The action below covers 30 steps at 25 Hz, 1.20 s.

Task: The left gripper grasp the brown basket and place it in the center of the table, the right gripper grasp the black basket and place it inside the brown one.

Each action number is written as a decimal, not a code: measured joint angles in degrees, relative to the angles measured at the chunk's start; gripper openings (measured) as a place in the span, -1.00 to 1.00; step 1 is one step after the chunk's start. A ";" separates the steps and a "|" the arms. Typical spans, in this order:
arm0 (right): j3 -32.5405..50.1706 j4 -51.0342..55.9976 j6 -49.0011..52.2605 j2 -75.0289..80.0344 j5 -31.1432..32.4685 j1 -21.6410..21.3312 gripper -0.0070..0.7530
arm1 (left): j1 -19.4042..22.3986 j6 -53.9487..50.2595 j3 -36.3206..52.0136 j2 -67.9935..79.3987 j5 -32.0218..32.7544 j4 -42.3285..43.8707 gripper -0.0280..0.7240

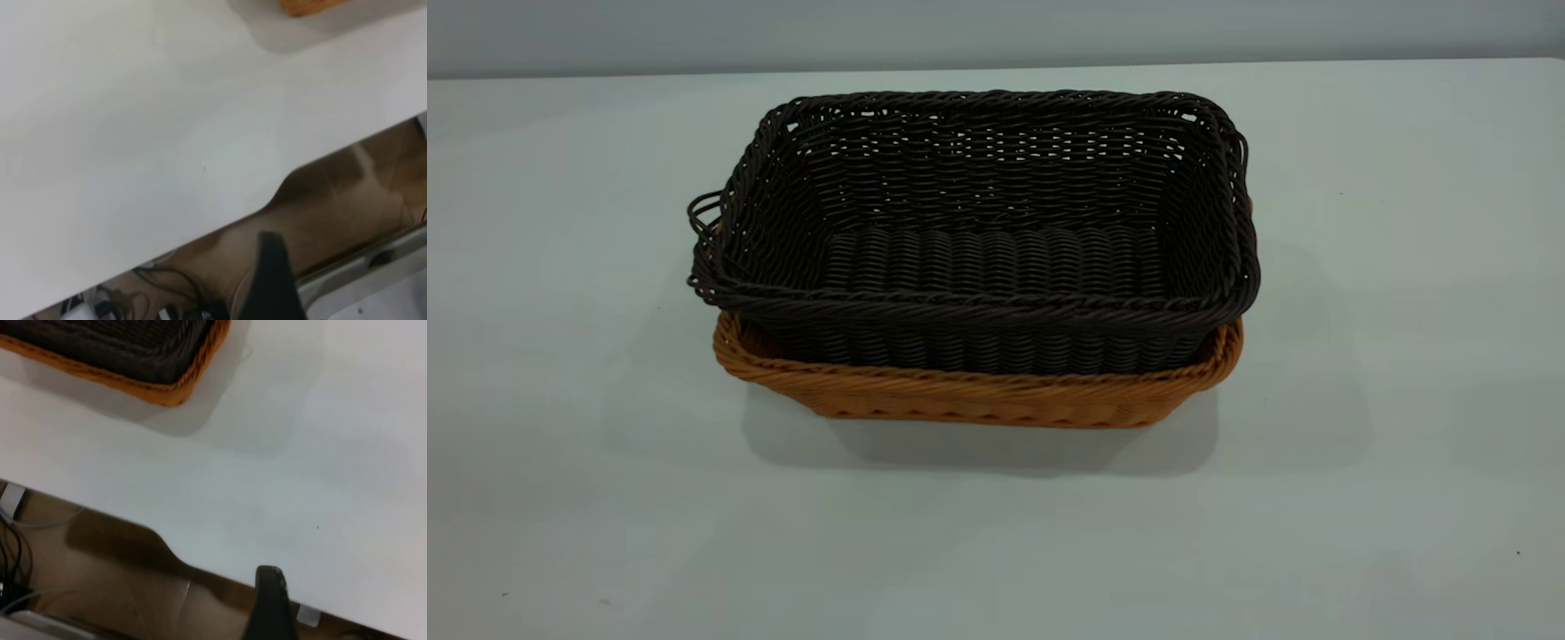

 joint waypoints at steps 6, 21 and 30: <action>0.00 0.48 0.00 -5.10 0.11 -9.27 0.31 | 13.01 0.00 0.00 -1.08 0.01 -0.18 0.45; 0.00 0.73 0.00 -19.40 1.29 -11.97 0.31 | 29.88 0.00 0.00 -17.44 0.86 -0.13 0.45; 0.00 0.73 0.00 -19.40 1.29 -11.97 0.31 | 31.23 0.00 0.00 -17.87 1.12 -0.13 0.45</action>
